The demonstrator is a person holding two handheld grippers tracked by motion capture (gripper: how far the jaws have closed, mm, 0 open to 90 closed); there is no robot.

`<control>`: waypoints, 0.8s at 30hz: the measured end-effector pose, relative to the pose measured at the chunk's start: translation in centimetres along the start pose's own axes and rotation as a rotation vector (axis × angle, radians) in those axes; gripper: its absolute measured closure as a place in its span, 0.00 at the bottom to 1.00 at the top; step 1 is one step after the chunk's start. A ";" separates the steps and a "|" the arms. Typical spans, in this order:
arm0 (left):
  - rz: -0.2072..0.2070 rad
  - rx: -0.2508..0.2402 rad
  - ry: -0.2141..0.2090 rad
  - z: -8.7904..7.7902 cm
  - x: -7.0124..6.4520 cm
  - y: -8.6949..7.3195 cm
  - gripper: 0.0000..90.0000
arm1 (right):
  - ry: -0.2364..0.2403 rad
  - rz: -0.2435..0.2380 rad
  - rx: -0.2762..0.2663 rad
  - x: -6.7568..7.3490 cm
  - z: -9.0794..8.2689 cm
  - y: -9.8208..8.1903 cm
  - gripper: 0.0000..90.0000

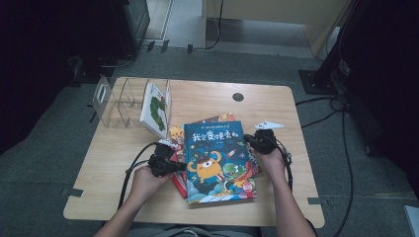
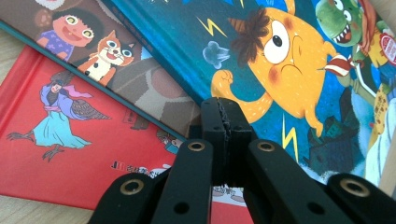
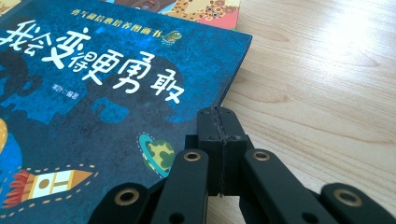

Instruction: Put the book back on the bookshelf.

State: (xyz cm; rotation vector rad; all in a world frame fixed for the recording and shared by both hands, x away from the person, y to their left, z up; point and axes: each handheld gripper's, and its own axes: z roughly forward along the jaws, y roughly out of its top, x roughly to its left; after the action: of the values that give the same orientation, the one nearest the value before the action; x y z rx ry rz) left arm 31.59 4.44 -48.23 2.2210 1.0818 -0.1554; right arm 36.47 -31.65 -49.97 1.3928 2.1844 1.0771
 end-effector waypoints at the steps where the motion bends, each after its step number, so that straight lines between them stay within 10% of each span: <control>1: 0.000 0.004 -0.006 0.0 -0.1 0.0 1.00 | -0.002 -0.001 0.001 0.0 0.0 0.0 0.99; 24: 0.030 0.025 -0.069 0.6 -2.7 -1.2 1.00 | -0.064 0.069 0.018 1.0 0.9 1.0 1.00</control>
State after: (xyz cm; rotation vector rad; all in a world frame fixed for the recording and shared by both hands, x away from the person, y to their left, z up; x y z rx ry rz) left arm 29.03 2.84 -48.31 2.2363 1.0137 -0.2324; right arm 37.14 -30.17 -49.69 1.4999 2.1197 1.0246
